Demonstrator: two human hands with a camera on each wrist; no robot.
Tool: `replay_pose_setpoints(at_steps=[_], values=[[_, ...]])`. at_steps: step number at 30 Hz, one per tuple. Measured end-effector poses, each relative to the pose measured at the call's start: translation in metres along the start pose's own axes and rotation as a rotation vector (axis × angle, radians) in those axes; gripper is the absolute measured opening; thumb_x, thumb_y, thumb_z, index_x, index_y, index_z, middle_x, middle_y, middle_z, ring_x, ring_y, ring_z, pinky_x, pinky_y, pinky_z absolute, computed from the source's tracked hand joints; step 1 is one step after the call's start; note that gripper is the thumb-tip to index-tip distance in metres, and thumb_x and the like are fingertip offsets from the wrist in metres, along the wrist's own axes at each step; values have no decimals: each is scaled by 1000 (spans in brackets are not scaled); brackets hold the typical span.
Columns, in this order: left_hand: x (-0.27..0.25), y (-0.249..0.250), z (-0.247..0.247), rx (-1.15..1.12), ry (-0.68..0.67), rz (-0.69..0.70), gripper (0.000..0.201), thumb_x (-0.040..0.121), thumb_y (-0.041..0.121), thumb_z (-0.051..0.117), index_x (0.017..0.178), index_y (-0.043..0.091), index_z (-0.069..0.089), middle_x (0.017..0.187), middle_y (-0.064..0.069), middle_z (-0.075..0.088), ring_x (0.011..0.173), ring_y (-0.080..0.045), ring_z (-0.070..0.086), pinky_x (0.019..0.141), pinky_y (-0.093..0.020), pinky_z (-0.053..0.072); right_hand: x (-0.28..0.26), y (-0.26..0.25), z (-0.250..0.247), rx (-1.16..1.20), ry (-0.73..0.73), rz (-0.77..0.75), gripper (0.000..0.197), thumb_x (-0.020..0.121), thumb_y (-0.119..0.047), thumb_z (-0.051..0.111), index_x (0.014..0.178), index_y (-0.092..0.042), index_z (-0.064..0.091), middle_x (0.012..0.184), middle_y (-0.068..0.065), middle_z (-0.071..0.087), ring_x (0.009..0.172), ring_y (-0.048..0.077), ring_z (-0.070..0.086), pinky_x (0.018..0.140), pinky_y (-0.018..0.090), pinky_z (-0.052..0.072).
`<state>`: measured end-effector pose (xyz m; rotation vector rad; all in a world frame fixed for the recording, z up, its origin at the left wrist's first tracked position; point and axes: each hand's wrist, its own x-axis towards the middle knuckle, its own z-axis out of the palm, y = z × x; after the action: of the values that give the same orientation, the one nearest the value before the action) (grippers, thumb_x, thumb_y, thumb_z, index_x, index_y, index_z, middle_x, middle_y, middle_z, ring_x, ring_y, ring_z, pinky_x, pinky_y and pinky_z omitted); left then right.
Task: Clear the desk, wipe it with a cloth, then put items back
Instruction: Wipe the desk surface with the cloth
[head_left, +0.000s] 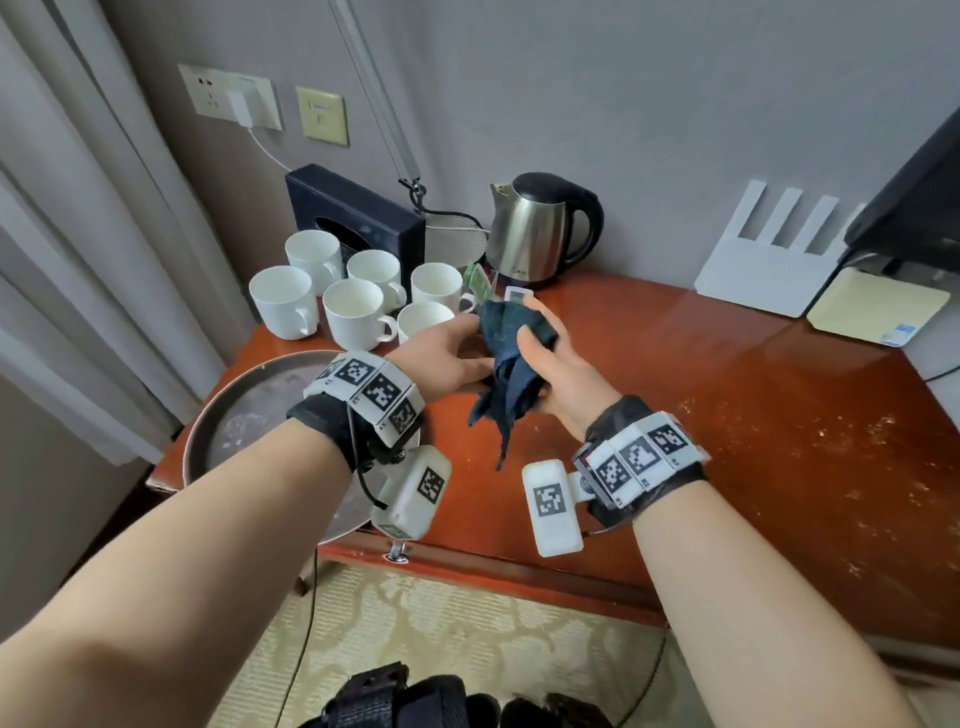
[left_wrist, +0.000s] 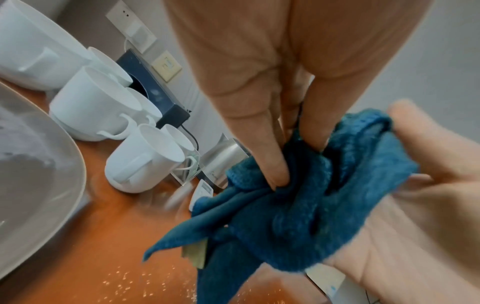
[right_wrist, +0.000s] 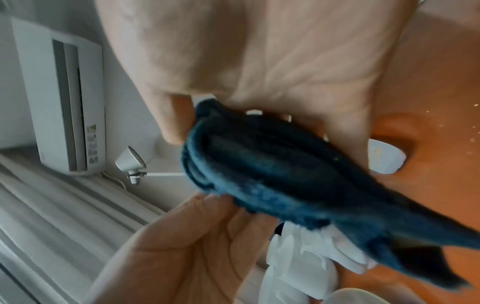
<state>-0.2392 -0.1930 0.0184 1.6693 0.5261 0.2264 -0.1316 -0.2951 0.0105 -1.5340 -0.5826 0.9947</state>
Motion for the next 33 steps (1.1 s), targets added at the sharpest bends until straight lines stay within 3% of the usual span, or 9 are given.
replay_pose_setpoints(at_steps=[4,8,11,14,18,22,24,27,33], values=[[-6,-21,-19,58,-10,-63,24,95,-4,46,114,7,54,89,0,60,79,-10,59,69,-19,56,2,14,8,-206,96,-38,45,91,-39,52,134,-32,38,125,-1,56,118,20,54,105,46,42],[-13,-48,-36,109,65,-139,18,93,1,52,105,13,56,102,-5,59,91,-21,56,83,-35,51,1,25,1,-35,232,83,39,97,-32,47,132,-17,41,116,6,56,106,23,57,97,43,48],[-21,-66,-32,351,23,-116,32,93,7,55,125,8,54,112,-1,59,101,-16,57,90,-22,43,3,30,-16,-128,356,67,46,94,-41,49,134,-20,40,122,6,56,114,27,56,102,48,44],[-25,-82,-14,690,-110,-139,47,94,15,52,140,14,42,136,-4,51,124,-19,50,104,-25,38,4,24,-31,-405,407,-21,48,95,-35,50,138,-20,35,124,0,50,116,17,50,100,23,37],[-33,-109,18,956,-288,-170,55,96,25,47,148,19,28,151,-4,33,135,-22,39,112,-33,32,24,33,-30,-822,254,-88,51,93,-29,54,138,-17,33,138,8,46,124,26,46,98,27,36],[-45,-129,39,981,-359,-288,62,98,22,41,152,11,11,159,-3,10,146,-18,16,118,-28,16,61,87,-22,-1314,-92,131,57,95,-41,43,147,-25,23,150,6,30,136,34,31,110,48,30],[-47,-136,45,998,-358,-359,65,99,19,40,151,7,3,160,-5,-1,148,-17,4,120,-28,9,71,108,-16,-1418,-228,196,59,98,-39,38,150,-29,11,156,3,17,141,34,19,113,50,23],[-48,-143,54,994,-308,-408,68,99,17,39,151,7,-5,159,-5,-12,148,-18,-6,120,-29,2,77,116,-12,-1484,-268,160,58,100,-35,34,150,-31,6,158,-1,9,143,32,11,112,49,25],[-55,-151,73,969,-75,-501,67,102,30,34,151,11,-8,158,0,-18,147,-15,-11,117,-25,-1,66,126,-15,-1563,-361,-131,53,97,-33,41,147,-32,20,154,-1,18,138,30,20,107,47,30]])
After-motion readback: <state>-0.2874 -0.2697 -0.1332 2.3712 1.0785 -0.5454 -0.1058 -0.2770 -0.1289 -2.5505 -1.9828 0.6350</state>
